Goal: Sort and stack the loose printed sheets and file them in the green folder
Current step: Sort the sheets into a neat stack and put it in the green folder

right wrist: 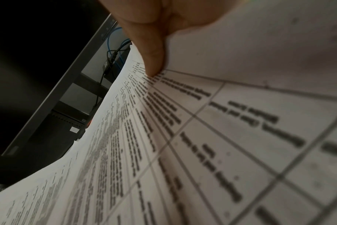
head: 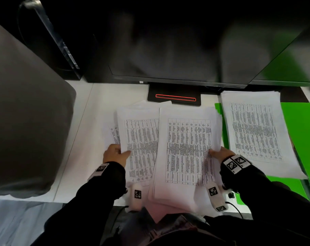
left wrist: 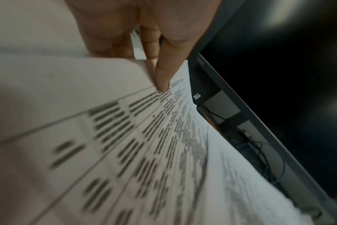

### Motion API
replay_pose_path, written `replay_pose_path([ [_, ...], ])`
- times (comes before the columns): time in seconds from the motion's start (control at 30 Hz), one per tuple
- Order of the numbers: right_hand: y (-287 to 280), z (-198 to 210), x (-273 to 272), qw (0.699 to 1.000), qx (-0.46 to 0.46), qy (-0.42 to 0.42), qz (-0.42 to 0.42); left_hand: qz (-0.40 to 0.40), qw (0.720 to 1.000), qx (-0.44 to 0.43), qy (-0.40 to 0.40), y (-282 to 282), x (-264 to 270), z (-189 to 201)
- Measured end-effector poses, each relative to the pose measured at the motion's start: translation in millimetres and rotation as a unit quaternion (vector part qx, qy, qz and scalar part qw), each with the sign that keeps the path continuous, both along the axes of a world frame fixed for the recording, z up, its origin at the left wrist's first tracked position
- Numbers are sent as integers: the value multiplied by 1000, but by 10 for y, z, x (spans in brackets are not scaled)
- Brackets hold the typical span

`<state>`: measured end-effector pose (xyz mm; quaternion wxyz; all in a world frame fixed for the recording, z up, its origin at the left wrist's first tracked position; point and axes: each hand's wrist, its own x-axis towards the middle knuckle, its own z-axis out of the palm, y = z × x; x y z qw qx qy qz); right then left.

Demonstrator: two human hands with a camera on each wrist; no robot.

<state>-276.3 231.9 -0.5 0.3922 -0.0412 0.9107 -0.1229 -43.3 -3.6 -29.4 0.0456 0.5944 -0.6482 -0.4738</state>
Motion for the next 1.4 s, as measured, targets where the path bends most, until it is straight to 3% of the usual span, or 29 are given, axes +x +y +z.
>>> replay_pose_path([
  [0.2,36,-33,-2,1000,-16,-2,-10,45,996,47,55,23,-65,18],
  [0.33,69,-44,0,996,-73,-6,-60,-1,1000,5,-26,-166,118,53],
  [0.47,-1,-2,-36,998,-56,6,-30,11,995,-86,-45,-429,347,243],
  [0.57,-45,11,-56,998,-53,15,-24,18,987,-160,-8,-596,458,566],
  [0.7,-105,52,-70,997,-71,19,-30,14,971,-204,125,-637,523,1041],
  [0.8,-147,92,-57,993,-106,27,-38,-21,966,-171,193,-658,475,1160],
  [0.93,-202,154,-14,981,-183,26,-64,-61,971,-73,218,-553,268,930],
  [1.13,-263,315,104,960,-275,12,-61,-15,980,-4,198,-104,-72,572],
  [1.23,-357,380,229,939,-334,-36,-73,6,980,47,191,-42,-190,517],
  [1.4,-393,359,241,937,-335,-44,-91,-10,980,54,190,82,-332,579],
])
